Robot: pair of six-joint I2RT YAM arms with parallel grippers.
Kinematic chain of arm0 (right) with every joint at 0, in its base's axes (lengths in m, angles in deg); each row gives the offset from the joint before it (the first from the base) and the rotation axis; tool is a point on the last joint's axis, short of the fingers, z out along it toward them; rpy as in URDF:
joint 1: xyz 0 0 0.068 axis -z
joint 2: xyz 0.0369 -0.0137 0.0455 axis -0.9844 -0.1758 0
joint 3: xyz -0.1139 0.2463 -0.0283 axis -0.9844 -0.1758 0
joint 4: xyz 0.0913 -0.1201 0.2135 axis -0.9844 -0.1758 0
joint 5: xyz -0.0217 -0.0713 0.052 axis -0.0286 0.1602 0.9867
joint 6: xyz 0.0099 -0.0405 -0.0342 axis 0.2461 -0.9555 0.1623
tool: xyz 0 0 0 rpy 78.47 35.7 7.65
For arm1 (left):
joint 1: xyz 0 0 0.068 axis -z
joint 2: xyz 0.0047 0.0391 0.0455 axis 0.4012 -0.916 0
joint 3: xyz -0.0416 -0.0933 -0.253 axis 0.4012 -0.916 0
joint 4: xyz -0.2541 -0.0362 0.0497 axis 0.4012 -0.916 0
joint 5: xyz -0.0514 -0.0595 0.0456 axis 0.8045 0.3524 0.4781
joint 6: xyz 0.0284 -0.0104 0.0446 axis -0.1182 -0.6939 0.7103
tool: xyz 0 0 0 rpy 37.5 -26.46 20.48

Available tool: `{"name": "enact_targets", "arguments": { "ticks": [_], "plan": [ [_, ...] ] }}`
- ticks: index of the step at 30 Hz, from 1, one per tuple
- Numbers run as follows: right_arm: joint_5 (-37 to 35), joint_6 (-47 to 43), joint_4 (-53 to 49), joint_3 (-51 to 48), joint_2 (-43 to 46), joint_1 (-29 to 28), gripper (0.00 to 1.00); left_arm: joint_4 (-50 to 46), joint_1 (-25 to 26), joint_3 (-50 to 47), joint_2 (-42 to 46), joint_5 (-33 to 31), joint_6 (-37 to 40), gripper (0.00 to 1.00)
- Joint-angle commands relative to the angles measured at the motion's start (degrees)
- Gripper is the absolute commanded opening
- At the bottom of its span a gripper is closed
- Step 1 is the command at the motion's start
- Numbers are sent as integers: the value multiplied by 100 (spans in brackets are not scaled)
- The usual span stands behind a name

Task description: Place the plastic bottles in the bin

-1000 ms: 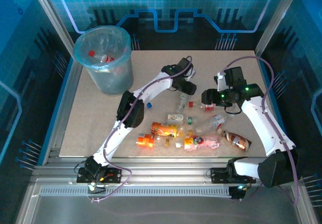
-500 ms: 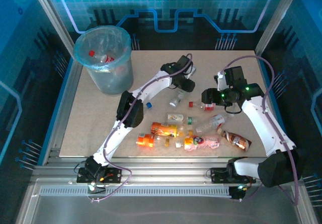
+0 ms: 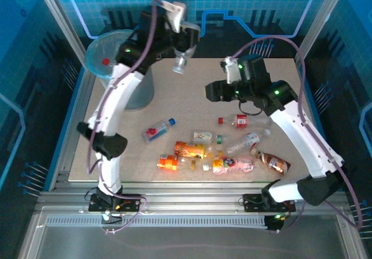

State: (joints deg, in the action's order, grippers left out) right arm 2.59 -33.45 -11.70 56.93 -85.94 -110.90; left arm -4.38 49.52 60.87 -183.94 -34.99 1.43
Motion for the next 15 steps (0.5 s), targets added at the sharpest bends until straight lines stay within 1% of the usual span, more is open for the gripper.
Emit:
{"name": "enact_targets", "arguments": {
  "ticks": [1, 4, 8, 11, 15],
  "plan": [
    [-148, -38, 509, 725, -431, -536, 65, 99, -275, -367, 459, -5, 191, 47],
    [-218, -181, 874, 1356, -924, -1011, 65, 238, -742, -714, 902, -3, 148, 47],
    [-273, -293, 1101, 2383, -1705, -1455, 65, 635, -1484, -1275, 1431, 28, -11, 46],
    [-239, -318, 895, 3461, -2508, -1709, 65, 1194, -2117, -1724, 1716, 159, -121, 45],
    [-194, -370, 367, 4884, -3453, -1977, 64, 1714, -2942, -1998, 1736, 344, -313, 45]
  ]
}}
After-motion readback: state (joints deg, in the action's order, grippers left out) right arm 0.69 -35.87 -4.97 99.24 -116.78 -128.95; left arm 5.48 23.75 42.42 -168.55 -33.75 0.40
